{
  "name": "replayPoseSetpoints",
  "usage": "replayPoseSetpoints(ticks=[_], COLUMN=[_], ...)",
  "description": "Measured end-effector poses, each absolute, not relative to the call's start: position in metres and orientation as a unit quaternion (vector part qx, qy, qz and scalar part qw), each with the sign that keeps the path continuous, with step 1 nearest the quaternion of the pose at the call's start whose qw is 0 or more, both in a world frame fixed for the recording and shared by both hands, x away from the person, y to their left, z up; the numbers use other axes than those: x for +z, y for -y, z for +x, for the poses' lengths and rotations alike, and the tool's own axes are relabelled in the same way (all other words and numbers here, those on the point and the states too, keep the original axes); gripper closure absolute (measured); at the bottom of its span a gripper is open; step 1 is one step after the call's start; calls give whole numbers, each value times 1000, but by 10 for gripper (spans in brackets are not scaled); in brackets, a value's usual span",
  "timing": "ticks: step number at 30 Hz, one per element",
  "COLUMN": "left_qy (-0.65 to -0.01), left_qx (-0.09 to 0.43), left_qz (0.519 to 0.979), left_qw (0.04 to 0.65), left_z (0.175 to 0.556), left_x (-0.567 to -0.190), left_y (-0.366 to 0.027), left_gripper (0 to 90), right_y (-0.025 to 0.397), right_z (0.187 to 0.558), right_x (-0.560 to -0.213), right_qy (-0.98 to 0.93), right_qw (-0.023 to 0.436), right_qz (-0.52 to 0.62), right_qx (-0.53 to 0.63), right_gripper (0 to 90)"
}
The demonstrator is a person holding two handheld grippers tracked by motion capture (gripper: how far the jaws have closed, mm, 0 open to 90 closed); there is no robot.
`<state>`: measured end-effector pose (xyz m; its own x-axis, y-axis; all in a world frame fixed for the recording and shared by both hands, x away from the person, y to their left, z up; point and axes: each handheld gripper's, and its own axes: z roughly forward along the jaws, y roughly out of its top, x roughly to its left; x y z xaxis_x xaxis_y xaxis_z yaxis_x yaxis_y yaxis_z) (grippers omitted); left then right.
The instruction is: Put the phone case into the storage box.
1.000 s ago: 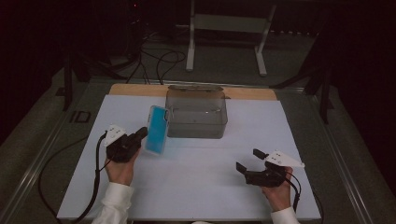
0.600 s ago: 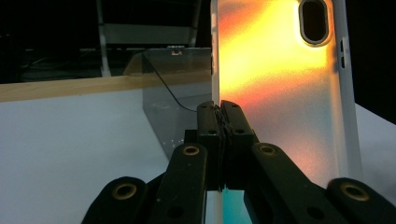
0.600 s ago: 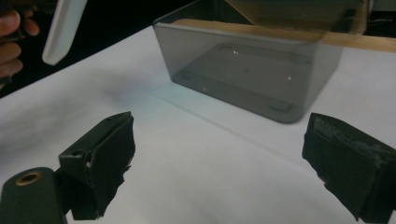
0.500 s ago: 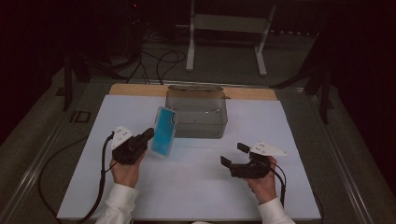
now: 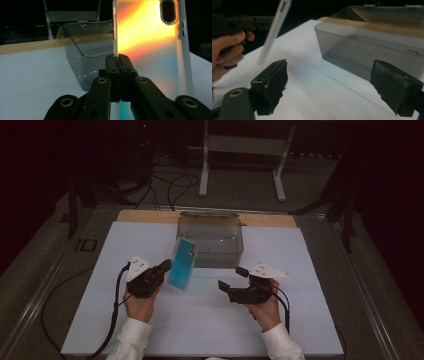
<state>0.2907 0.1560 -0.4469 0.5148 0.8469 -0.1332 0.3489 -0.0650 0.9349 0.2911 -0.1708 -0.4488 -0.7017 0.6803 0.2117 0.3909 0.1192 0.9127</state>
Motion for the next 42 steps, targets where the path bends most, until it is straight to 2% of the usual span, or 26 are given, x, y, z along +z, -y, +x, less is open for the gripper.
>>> replayPoseSetpoints(ticks=[7,17,20,21,22,23,29,33,37,42], left_qy=[-430,-430,-430,-429,-429,-428,-427,-428,-429,-435], left_qx=[238,239,236,236,233,233,232,232,236,239], left_qz=[692,690,690,691,691,692,691,686,681,673], left_qw=[529,531,532,532,533,533,536,541,544,548], left_z=[290,287,286,286,286,286,284,282,280,279], left_x=[-448,-447,-448,-449,-449,-449,-450,-450,-449,-450], left_y=[-151,-144,-141,-140,-139,-138,-134,-132,-131,-131], left_gripper=[890,890,890,890,890,890,889,889,890,890], right_y=[152,126,119,115,115,114,108,106,104,102], right_z=[296,299,301,302,302,303,306,306,306,305], right_x=[-443,-437,-436,-435,-435,-435,-436,-437,-437,-436], right_qy=[-730,-738,-741,-739,-739,-738,-727,-722,-716,-712], right_qw=[90,68,61,53,53,47,27,33,32,31], right_qz=[379,368,368,368,368,365,368,369,377,384], right_qx=[562,562,559,562,562,566,579,585,587,587], right_gripper=[182,233,291,370,370,422,539,693,744,754])
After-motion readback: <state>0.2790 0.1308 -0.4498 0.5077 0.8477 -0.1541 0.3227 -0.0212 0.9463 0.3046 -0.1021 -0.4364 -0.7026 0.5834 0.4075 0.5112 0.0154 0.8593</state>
